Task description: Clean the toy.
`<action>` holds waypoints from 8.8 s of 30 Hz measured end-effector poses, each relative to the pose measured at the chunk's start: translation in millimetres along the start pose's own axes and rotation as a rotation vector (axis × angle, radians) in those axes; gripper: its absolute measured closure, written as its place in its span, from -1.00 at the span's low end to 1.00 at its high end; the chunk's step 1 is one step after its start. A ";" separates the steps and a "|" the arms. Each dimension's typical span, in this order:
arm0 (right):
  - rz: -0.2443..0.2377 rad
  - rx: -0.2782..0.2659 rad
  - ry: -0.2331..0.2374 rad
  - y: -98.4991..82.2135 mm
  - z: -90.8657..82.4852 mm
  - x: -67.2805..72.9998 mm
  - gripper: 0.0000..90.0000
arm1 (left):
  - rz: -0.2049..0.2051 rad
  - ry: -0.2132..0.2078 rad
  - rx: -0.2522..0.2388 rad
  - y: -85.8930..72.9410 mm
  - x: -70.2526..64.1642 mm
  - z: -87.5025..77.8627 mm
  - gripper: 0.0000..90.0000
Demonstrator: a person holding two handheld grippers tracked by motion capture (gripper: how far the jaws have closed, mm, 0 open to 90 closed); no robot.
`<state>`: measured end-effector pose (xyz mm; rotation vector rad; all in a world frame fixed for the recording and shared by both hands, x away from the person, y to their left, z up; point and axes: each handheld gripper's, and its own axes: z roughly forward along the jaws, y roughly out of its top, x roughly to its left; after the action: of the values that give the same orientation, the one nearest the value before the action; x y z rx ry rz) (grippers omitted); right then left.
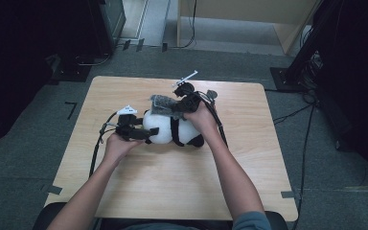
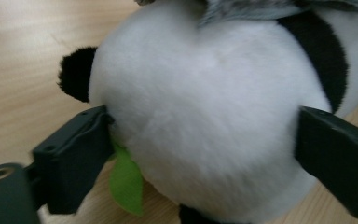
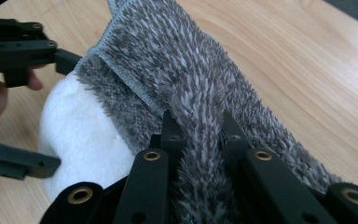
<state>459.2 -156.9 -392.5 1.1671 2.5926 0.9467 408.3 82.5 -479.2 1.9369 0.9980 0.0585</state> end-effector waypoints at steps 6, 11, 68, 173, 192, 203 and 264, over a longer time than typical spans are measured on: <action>-0.034 0.020 -0.021 1.3 9.9 6.6 0.74 | 0.002 -0.005 0.012 -3.1 2.0 4.8 -0.76; -0.020 0.017 -0.015 3.7 10.0 4.9 0.74 | 0.014 -0.001 0.009 -3.1 -0.4 -0.8 -0.31; 0.211 0.104 -0.122 -46.3 0.7 -113.1 0.68 | 0.023 0.015 0.023 -2.8 -4.9 -2.2 -0.22; 0.289 0.124 -0.074 -53.9 15.5 -123.6 0.68 | 0.048 0.048 0.042 -3.8 -5.6 0.2 -0.44; 0.170 -0.087 -0.081 -7.6 -71.0 -66.7 0.68 | 0.011 0.025 0.027 -3.8 -9.6 -3.2 -0.41; 0.040 -0.073 -0.005 11.9 -48.0 -3.0 0.68 | 0.001 0.030 0.014 -2.3 -11.3 -4.5 -0.47; 0.096 -0.044 -0.141 -49.8 -72.0 -38.3 0.65 | -0.025 0.037 -0.003 -0.4 -12.4 -2.8 -0.46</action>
<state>427.8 -244.3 -370.0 1.3074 2.4134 0.8990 398.6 76.4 -473.7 1.9269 1.0457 0.0818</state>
